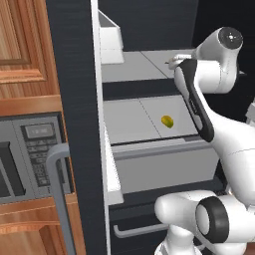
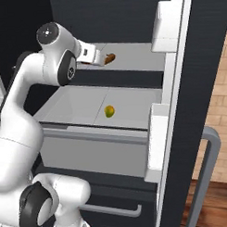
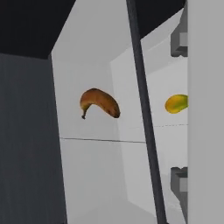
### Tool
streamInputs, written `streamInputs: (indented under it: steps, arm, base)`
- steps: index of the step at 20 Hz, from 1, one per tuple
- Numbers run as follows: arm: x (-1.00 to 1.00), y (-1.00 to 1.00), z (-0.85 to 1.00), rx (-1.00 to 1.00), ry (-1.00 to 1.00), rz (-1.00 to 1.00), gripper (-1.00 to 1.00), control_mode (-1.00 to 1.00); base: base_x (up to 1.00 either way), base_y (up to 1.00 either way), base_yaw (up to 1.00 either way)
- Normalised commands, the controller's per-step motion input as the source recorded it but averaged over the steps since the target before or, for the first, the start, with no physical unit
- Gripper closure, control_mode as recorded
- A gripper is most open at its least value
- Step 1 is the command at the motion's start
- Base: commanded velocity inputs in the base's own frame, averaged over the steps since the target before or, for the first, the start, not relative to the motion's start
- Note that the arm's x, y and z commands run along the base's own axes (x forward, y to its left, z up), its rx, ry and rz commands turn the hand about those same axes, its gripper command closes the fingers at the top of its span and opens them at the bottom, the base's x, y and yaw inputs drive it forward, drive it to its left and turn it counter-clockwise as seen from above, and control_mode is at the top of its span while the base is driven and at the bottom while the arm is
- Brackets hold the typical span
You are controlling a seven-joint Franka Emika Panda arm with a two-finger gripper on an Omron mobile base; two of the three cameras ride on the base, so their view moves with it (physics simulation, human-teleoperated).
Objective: Retrieve the banana and mango from the fridge and place them into the bowl on the dining table.
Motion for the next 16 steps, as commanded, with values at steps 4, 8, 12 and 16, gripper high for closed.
streamInputs:
  steps: [4,8,12,16]
  arm:
    - [0.62,-0.23,-0.07,0.0,0.02,0.0,-1.0,-1.0]
    - [0.62,-0.28,-0.16,0.0,0.01,0.0,-1.0,-1.0]
    - [0.63,-0.14,-0.19,0.0,0.02,0.0,-1.0,-1.0]
    - [0.75,0.0,-0.17,0.0,0.03,0.0,-1.0,-1.0]
  base:
    - [0.0,0.0,0.0]
    - [0.0,0.0,0.0]
    - [0.0,0.0,0.0]
    - [0.0,0.0,0.0]
